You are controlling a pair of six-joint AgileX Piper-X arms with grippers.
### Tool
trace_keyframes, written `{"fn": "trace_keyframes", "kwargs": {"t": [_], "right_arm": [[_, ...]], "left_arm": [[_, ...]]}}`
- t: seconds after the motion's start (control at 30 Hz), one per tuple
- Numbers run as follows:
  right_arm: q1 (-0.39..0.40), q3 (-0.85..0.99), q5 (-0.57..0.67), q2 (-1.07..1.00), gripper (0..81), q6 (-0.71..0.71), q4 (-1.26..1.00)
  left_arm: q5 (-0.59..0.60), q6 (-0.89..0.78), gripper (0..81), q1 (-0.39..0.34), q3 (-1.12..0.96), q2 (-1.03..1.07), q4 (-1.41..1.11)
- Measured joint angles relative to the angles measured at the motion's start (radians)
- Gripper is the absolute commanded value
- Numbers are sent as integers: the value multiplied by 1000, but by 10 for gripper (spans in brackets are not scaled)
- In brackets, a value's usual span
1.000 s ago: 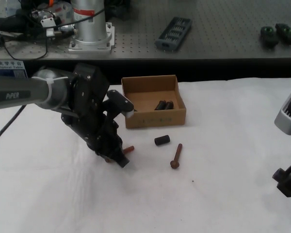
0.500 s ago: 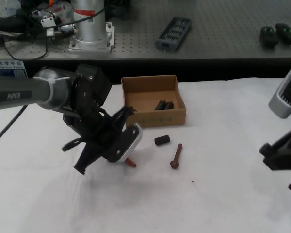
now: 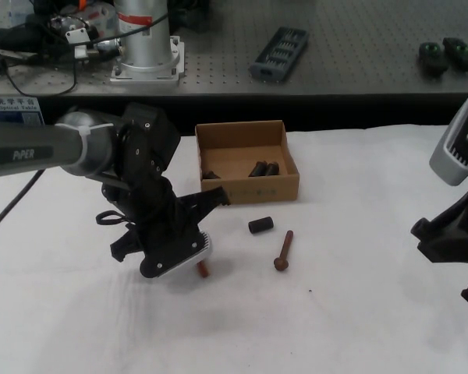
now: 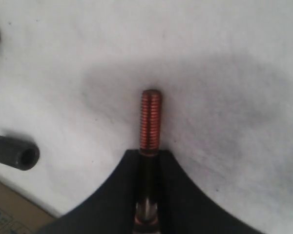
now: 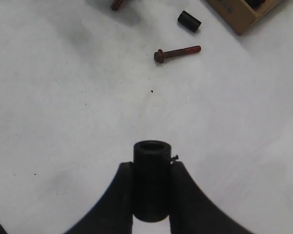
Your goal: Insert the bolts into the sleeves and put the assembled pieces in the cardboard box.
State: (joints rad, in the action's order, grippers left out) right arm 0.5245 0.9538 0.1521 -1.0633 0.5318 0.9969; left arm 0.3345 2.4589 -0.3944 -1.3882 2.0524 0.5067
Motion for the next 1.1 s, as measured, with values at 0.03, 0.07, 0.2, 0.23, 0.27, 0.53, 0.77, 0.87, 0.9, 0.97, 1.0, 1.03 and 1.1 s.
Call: {"fn": "trace_keyframes", "kwargs": {"t": [0.03,0.07,0.2,0.23,0.27,0.53,0.77,0.87,0.9,0.97,1.0,1.03,1.1], "right_arm": [[0,1,0,0,28,0,-3],[0,-3,0,0,28,0,-5],[0,-27,0,0,28,0,-8],[0,-33,0,0,28,0,-8],[0,-43,0,0,28,0,-8],[0,-47,0,0,28,-44,-8],[0,-47,0,0,28,-104,2],[0,-47,0,0,28,-129,19],[0,-47,0,0,28,-131,20],[0,-47,0,0,28,-161,37],[0,-47,0,0,28,-191,62],[0,-47,0,0,28,-208,77],[0,-47,0,0,28,-239,106]], "left_arm": [[0,1,195,0,0,0,0],[0,1,250,0,0,0,2],[15,10,412,-5,-9,0,20],[28,11,411,-6,-10,0,20],[30,11,411,-6,-12,0,23],[40,-12,411,-6,-12,-3,22],[134,-683,411,-8,11,-101,116],[145,-972,411,-13,10,-169,119],[148,-1095,411,-15,10,-188,119],[154,-1411,411,-18,10,-211,124],[158,-1557,411,-18,10,-216,127],[164,-1744,411,-18,10,-216,132],[164,-2268,411,-21,10,-216,188]]}}
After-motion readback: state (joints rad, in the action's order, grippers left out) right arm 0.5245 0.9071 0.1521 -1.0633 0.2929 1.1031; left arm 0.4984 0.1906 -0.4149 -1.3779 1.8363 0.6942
